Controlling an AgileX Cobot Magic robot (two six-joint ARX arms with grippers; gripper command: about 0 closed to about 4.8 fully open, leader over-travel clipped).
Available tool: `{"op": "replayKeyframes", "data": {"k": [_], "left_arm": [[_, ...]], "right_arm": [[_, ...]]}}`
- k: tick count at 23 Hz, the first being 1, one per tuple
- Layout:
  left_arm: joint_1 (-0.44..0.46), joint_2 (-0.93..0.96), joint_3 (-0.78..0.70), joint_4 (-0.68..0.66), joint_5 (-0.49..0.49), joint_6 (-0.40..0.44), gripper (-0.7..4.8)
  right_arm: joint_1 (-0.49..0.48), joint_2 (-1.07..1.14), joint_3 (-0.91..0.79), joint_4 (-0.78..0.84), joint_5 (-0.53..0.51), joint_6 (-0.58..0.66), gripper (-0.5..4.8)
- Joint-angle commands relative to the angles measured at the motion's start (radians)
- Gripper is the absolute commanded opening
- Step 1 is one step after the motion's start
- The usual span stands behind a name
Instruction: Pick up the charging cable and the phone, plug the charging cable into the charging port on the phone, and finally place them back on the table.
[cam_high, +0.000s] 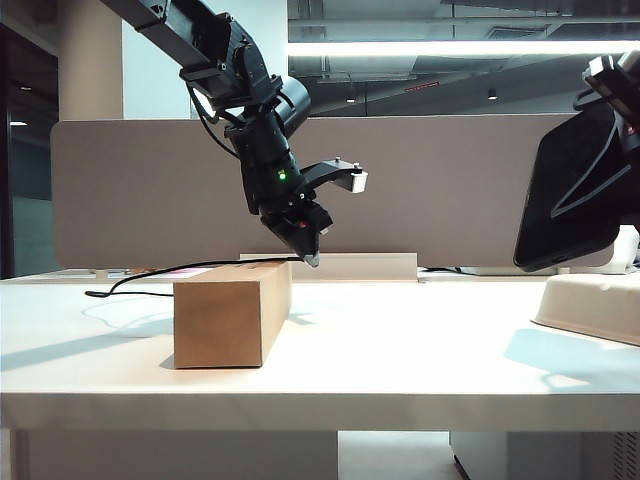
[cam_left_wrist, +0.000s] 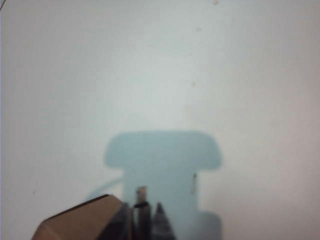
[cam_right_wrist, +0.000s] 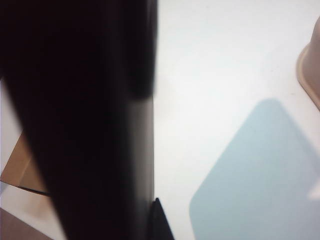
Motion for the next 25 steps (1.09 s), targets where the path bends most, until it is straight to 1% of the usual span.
{"op": "replayKeyframes", "data": {"k": [1, 3, 13, 15, 17, 18, 19, 20, 21, 23, 25], "left_arm": [[-0.002, -0.004, 0.005, 0.006, 0.006, 0.004, 0.42], [-0.002, -0.004, 0.005, 0.005, 0.006, 0.004, -0.08], [-0.002, -0.014, 0.006, -0.002, 0.006, 0.004, -0.06], [-0.003, -0.031, 0.006, -0.002, 0.026, -0.003, -0.06], [-0.006, -0.067, 0.007, 0.001, 0.136, -0.066, -0.06], [-0.011, -0.089, 0.007, 0.002, 0.226, -0.129, -0.06], [-0.011, -0.101, 0.007, 0.002, 0.279, -0.165, -0.06], [-0.013, -0.123, 0.007, 0.002, 0.391, -0.216, -0.06], [-0.014, -0.142, 0.007, 0.0, 0.474, -0.241, -0.06], [-0.018, -0.175, 0.006, -0.017, 0.545, -0.266, -0.06], [-0.028, -0.201, 0.006, -0.045, 0.569, -0.266, -0.06]], "right_arm": [[0.0, -0.006, 0.008, 0.04, -0.005, -0.008, -0.08], [0.0, -0.006, 0.008, 0.04, -0.005, -0.008, -0.08], [0.0, -0.006, 0.008, 0.041, -0.005, -0.007, -0.08], [0.0, -0.006, 0.008, 0.045, -0.005, -0.007, -0.08], [0.0, -0.006, 0.008, 0.082, -0.005, -0.006, -0.08], [0.0, -0.006, 0.008, 0.123, -0.005, -0.002, -0.08], [0.0, -0.006, 0.009, 0.143, -0.005, 0.002, -0.08], [0.0, -0.006, 0.018, 0.177, -0.006, 0.018, -0.08], [0.0, -0.006, 0.042, 0.176, -0.006, 0.025, -0.08], [0.0, -0.006, 0.095, 0.176, -0.01, 0.025, -0.08], [0.0, -0.006, 0.133, 0.176, -0.023, 0.025, -0.08]]}}
